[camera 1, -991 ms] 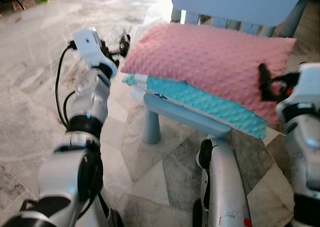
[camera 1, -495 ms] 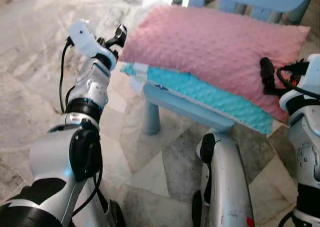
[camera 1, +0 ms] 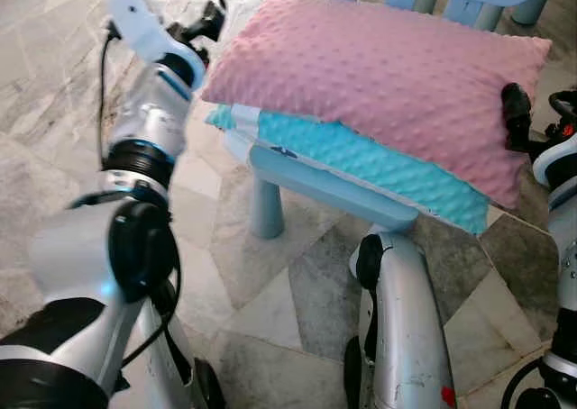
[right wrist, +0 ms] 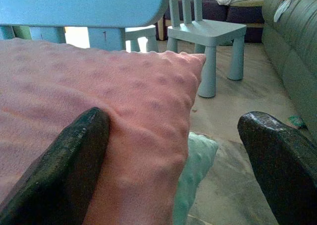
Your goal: Move the pillow to the sofa
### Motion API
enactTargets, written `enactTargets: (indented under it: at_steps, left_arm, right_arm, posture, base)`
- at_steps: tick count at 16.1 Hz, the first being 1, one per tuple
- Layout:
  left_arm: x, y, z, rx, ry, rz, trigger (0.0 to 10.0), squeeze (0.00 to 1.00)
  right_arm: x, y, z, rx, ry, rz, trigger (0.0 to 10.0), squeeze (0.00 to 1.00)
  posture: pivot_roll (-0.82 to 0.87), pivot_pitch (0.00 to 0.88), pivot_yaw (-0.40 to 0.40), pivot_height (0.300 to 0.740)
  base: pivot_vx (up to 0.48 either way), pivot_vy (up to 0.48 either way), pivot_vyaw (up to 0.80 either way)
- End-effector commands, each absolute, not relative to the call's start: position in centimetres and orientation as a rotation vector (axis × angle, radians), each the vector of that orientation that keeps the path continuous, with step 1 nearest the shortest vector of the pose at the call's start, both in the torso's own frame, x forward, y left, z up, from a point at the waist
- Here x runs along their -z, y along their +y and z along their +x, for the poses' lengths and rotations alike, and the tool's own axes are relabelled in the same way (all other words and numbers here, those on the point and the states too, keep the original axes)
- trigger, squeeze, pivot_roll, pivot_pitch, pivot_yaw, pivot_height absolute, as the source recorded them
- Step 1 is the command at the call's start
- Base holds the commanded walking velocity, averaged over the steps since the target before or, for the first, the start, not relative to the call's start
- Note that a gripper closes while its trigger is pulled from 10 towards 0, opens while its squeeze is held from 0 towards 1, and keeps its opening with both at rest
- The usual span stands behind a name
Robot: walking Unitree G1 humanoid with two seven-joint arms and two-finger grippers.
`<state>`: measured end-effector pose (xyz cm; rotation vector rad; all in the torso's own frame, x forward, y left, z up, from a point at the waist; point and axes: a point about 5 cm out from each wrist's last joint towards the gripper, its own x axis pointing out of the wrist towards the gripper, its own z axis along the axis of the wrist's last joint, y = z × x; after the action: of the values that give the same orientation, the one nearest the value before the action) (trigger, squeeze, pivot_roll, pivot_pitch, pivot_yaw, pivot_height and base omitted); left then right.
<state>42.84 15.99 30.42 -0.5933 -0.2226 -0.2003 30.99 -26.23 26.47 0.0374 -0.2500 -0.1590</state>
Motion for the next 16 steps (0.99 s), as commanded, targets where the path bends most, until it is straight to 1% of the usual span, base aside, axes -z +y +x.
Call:
enactTargets:
  at_steps: [1, 5, 8, 12, 13, 14, 16]
  left_arm:
    - [-29.7, 16.2, 42.9, 0.202, -0.166, -0.64, 10.0, 0.0]
    - [-28.7, 14.8, 43.0, 0.256, -0.075, -0.736, 10.0, 0.0]
    - [-28.4, 13.6, 42.9, 0.304, -0.032, -0.785, 10.0, 0.0]
    - [-27.9, 12.0, 42.8, 0.394, 0.032, -0.796, 10.0, 0.0]
    - [-27.6, 11.7, 42.7, 0.422, 0.049, -0.768, 10.0, 0.0]
    - [-26.9, 11.7, 42.6, 0.414, 0.087, -0.754, 8.9, 0.0]
    - [-26.3, 12.0, 42.6, 0.382, 0.103, -0.725, 1.5, 0.0]
  right_arm:
    - [-26.4, -26.7, 30.8, 0.168, -0.242, 0.058, 10.0, 0.0]
    - [-25.3, -26.2, 30.7, 0.123, -0.174, 0.156, 10.0, 0.0]
    - [-24.9, -26.0, 30.6, 0.092, -0.144, 0.183, 10.0, 0.0]
    - [-24.4, -25.3, 30.4, 0.054, -0.109, 0.211, 10.0, 0.0]
    - [-24.2, -25.1, 30.3, 0.041, -0.11, 0.229, 5.5, 0.0]
    - [-24.1, -24.8, 30.2, 0.023, -0.106, 0.239, 0.0, 0.0]
    - [-24.0, -24.7, 30.2, 0.023, -0.098, 0.243, 0.0, 0.0]
  posture:
    - [-0.26, 0.264, 0.038, 0.304]
    - [-0.28, 0.265, 0.038, 0.304]
    - [-0.29, 0.265, 0.035, 0.304]
    - [-0.3, 0.267, 0.035, 0.304]
    - [-0.3, 0.266, 0.037, 0.304]
    - [-0.3, 0.267, 0.037, 0.304]
    - [-0.29, 0.268, 0.037, 0.304]
  base:
    - [0.0, 0.0, 0.0]
    - [0.0, 0.0, 0.0]
    - [0.0, 0.0, 0.0]
    - [0.0, 0.0, 0.0]
    - [0.0, 0.0, 0.0]
    - [0.0, 0.0, 0.0]
    - [0.0, 0.0, 0.0]
